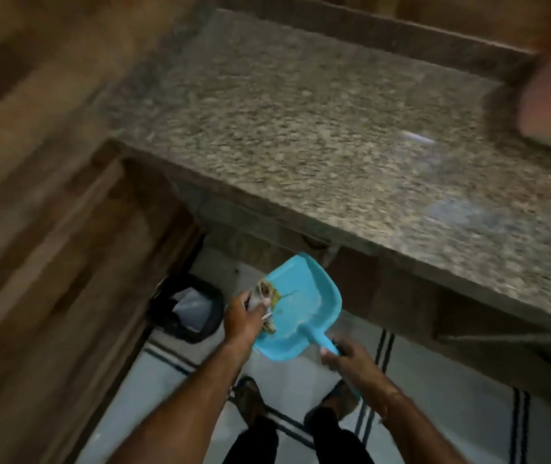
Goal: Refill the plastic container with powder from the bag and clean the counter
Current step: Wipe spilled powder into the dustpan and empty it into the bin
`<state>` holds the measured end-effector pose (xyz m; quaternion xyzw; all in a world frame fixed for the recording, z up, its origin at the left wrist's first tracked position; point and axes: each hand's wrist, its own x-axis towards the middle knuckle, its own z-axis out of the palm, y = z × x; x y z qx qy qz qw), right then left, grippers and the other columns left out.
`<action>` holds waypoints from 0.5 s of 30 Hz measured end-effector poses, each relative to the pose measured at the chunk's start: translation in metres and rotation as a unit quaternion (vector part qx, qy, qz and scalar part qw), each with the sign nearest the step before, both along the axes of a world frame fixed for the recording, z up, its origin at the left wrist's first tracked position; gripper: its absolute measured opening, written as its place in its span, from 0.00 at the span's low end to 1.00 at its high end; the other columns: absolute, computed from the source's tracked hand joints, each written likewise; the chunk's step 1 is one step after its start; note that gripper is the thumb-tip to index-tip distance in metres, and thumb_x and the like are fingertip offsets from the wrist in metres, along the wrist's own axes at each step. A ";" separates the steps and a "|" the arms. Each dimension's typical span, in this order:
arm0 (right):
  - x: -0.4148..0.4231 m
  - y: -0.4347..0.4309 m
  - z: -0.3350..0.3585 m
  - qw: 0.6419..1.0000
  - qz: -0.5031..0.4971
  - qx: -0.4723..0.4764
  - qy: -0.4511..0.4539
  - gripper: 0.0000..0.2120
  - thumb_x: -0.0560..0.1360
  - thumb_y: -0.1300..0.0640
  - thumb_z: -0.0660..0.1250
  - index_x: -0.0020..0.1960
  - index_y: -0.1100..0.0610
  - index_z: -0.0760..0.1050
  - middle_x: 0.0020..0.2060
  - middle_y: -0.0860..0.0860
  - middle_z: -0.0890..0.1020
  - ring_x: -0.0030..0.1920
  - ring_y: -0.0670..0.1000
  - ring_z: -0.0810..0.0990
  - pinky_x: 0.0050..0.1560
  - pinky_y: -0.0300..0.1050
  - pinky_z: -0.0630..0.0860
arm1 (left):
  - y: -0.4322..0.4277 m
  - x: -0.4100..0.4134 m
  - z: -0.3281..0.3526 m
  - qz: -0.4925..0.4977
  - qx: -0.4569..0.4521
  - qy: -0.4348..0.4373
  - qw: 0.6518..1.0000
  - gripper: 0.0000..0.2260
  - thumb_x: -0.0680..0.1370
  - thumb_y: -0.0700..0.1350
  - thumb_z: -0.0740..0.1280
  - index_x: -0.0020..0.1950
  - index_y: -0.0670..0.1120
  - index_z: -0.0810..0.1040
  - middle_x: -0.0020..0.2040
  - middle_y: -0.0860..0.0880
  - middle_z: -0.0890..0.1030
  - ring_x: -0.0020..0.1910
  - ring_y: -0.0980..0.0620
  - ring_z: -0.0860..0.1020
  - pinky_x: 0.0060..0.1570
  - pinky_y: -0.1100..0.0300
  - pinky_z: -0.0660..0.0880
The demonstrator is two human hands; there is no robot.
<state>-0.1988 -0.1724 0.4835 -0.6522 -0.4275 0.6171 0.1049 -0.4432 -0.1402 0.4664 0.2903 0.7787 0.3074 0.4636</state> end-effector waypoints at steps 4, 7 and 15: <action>-0.082 0.016 -0.025 0.997 0.073 0.006 -0.009 0.11 0.68 0.51 0.71 0.44 0.57 0.80 0.33 0.49 0.79 0.36 0.48 0.76 0.37 0.43 0.73 | -0.043 -0.085 -0.024 0.129 -0.027 -0.009 0.991 0.21 0.67 0.55 0.73 0.53 0.43 0.84 0.47 0.43 0.86 0.49 0.42 0.84 0.49 0.49 0.81; -0.135 0.029 -0.073 0.989 0.143 -0.017 -0.015 0.25 0.63 0.40 0.70 0.49 0.60 0.83 0.40 0.54 0.84 0.42 0.52 0.80 0.45 0.55 0.79 | -0.060 -0.134 -0.050 0.204 -0.051 -0.015 0.977 0.13 0.73 0.50 0.76 0.53 0.43 0.83 0.47 0.43 0.85 0.48 0.42 0.83 0.47 0.52 0.79; -0.287 0.079 -0.241 0.951 0.290 -0.043 -0.099 0.08 0.76 0.48 0.71 0.47 0.52 0.78 0.41 0.52 0.81 0.45 0.55 0.79 0.49 0.52 0.78 | -0.063 -0.229 -0.220 0.334 -0.062 -0.021 0.940 0.24 0.67 0.61 0.72 0.55 0.46 0.83 0.48 0.45 0.86 0.48 0.42 0.84 0.50 0.43 0.82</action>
